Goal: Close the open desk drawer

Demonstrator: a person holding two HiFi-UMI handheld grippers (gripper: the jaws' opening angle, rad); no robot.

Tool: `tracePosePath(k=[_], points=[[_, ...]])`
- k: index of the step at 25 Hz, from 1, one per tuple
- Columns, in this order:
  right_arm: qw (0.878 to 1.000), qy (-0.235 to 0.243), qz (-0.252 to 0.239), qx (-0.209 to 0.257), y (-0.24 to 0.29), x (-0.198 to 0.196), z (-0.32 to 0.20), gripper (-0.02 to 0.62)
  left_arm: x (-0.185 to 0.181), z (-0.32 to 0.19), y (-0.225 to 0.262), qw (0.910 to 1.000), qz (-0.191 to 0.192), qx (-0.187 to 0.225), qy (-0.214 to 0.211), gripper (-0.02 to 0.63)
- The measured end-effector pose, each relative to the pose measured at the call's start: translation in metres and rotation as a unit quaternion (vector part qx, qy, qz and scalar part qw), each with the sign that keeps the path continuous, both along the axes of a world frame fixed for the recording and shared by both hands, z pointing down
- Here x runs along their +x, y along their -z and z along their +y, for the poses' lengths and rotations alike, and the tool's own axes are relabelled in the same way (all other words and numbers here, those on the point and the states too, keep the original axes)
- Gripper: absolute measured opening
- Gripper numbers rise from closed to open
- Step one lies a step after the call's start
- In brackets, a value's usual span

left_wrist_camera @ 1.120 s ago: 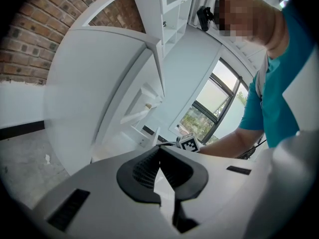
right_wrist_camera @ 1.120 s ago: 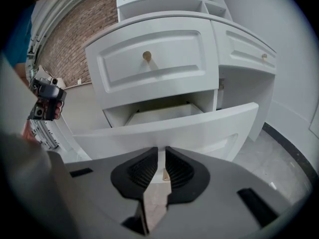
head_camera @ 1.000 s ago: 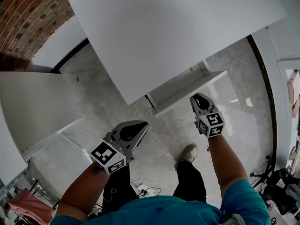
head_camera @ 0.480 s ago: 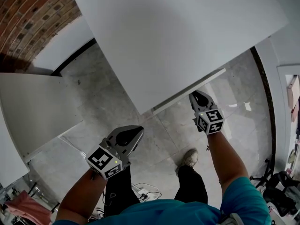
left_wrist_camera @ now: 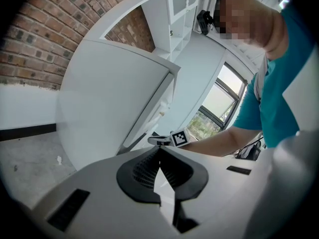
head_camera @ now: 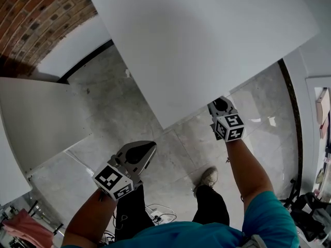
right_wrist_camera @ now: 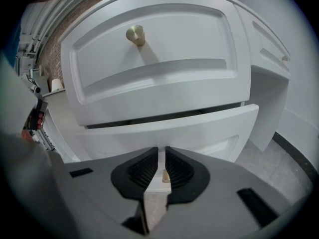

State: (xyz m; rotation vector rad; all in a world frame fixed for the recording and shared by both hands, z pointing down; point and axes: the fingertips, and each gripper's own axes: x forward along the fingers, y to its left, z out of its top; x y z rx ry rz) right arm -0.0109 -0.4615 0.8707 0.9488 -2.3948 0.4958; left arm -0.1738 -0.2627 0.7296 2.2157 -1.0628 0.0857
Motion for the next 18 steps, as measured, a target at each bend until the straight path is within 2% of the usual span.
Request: tracePosePath(k=[8, 18], points=[[1.000, 0.005, -0.002, 0.011, 0.000, -0.020, -0.018, 0.047, -0.009, 0.005, -0.001, 1.0000, -0.001, 0.002, 0.009, 0.012], [1.000, 0.010, 0.012, 0.013, 0.000, -0.021, -0.019, 0.046, -0.013, 0.008, 0.004, 0.9999, 0.001, 0.005, 0.015, 0.012]])
